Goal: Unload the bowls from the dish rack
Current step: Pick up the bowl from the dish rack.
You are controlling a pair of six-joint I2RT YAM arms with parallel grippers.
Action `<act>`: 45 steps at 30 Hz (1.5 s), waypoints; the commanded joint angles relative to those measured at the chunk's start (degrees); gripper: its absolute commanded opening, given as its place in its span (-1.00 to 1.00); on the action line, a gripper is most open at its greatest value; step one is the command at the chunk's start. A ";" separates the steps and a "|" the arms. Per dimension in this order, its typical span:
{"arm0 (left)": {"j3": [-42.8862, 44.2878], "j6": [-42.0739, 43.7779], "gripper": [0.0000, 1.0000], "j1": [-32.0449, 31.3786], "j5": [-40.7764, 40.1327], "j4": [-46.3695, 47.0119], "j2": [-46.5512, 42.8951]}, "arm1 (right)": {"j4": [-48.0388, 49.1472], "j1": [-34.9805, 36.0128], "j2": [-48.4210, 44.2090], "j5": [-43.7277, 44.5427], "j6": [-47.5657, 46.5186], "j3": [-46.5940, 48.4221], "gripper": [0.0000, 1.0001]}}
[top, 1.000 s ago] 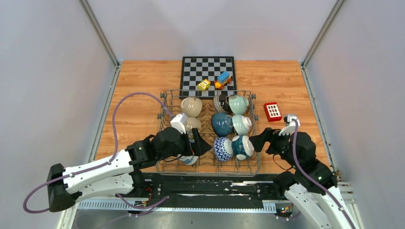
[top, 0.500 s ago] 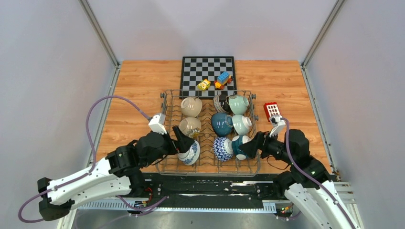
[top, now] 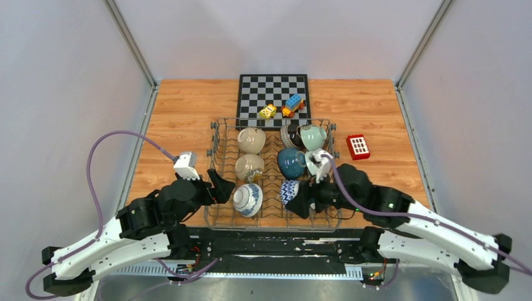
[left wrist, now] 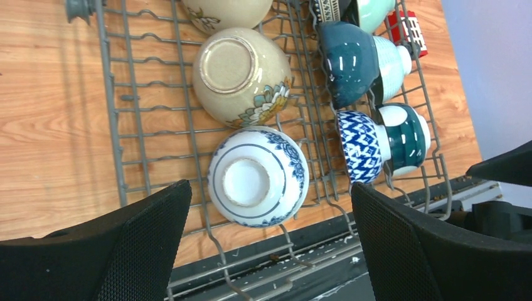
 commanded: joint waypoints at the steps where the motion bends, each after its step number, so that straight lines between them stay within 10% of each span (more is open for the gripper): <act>1: 2.58 3.06 1.00 -0.37 -3.35 -4.32 -0.50 | 3.67 8.29 8.67 14.79 2.42 3.10 0.64; 45: -4.29 3.08 0.72 -0.36 4.34 -0.11 -1.56 | 32.87 11.01 34.13 18.73 30.78 -5.23 0.42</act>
